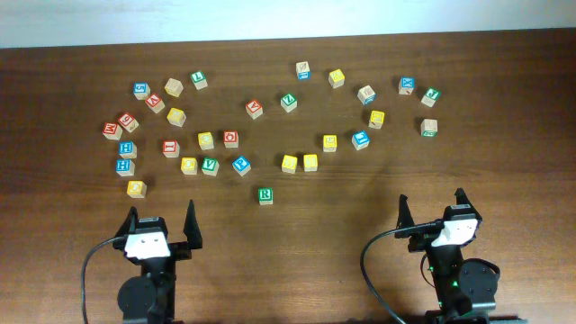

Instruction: Spell out ICRA

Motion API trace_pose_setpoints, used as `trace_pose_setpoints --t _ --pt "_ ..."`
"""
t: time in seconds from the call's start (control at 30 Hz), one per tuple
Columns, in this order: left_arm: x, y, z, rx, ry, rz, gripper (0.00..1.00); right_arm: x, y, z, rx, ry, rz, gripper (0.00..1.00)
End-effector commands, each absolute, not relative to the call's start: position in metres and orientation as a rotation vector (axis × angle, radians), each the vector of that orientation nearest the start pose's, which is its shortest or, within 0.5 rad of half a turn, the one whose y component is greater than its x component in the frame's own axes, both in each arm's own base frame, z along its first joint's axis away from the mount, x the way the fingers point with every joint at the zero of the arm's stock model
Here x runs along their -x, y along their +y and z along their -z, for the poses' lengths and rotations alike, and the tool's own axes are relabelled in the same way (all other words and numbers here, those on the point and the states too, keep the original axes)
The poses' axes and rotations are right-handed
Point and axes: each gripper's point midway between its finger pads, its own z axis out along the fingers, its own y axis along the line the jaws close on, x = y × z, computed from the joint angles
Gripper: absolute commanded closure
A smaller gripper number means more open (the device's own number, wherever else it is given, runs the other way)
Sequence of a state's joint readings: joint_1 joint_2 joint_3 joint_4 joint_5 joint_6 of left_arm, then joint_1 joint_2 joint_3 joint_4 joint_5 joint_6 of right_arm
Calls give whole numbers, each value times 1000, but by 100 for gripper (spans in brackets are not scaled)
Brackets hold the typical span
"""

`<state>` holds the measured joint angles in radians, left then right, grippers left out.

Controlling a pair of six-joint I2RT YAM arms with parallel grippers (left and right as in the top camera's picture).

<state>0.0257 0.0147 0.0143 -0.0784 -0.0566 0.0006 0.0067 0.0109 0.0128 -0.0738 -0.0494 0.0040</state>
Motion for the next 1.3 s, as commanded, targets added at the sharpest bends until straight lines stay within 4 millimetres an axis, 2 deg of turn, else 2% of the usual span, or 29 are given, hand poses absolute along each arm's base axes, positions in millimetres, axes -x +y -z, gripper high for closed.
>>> trace_pose_setpoints --t 0.0,1.17,1.2,1.23,1.27 --pt "-246 17 -152 55 1667 -82 1 -249 9 -136 28 1734 -50 2" --pt "-246 17 -152 55 1667 -82 1 -249 9 -136 28 1734 -50 2" --pt "-246 19 -154 58 1661 -92 1 -249 9 -136 28 1734 -50 2" --pt "-247 22 -169 81 1601 -101 1 -249 9 -136 28 1734 -50 2" --pt "-248 -2 -167 -14 1609 28 1 -249 9 -136 28 1734 -50 1"
